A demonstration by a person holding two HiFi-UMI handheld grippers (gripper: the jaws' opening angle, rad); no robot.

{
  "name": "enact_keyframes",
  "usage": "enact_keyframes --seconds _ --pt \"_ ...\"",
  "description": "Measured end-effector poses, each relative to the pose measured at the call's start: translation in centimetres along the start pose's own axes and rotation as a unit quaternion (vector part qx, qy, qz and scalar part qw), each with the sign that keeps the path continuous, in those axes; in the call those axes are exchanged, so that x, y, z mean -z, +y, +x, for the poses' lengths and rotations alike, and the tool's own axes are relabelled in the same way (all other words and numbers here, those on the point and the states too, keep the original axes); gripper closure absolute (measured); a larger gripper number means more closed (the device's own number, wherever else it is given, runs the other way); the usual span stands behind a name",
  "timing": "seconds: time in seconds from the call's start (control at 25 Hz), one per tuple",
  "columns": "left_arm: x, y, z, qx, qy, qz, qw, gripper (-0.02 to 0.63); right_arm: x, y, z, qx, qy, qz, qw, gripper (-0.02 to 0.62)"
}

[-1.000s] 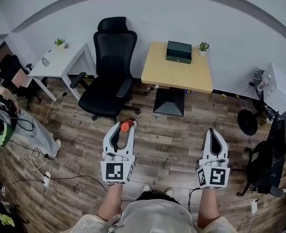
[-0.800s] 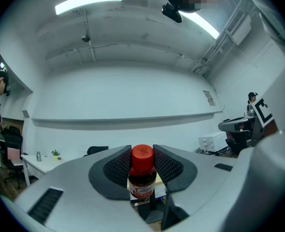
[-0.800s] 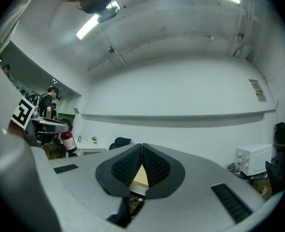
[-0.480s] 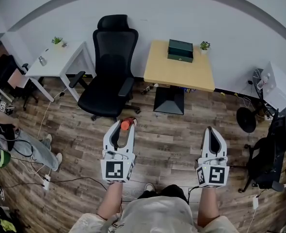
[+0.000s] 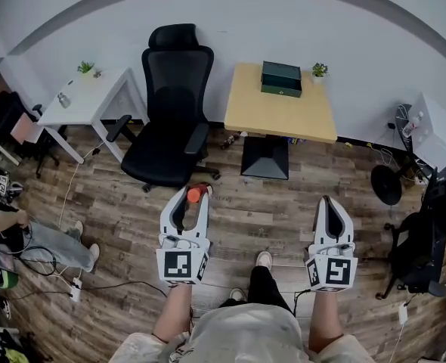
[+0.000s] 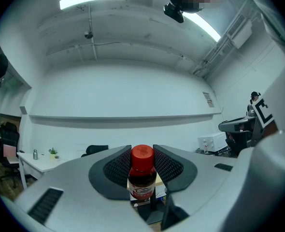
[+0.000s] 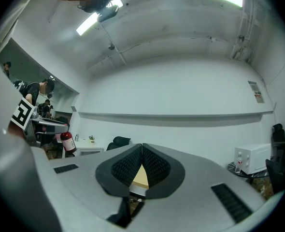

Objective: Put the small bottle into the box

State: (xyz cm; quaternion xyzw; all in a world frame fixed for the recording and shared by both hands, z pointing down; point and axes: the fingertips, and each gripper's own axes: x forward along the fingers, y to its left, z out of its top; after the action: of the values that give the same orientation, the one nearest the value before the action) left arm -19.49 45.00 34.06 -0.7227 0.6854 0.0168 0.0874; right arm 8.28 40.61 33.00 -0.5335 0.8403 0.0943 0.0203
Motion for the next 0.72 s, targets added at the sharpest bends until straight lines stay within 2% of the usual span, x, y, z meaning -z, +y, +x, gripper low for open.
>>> enact_keyframes --seconds 0.28,0.72 --pt "0.5 -0.7 4.4 0.007 0.001 0.009 0.9999 0.463 1.2 -3.0 3.3 0.016 -0.003 0.027 1.000 0.578" --pt "1.2 -2.7 13.5 0.016 0.010 0.012 0.9998 0.463 3.0 -8.3 9.7 0.019 0.009 0.017 1.000 0.580"
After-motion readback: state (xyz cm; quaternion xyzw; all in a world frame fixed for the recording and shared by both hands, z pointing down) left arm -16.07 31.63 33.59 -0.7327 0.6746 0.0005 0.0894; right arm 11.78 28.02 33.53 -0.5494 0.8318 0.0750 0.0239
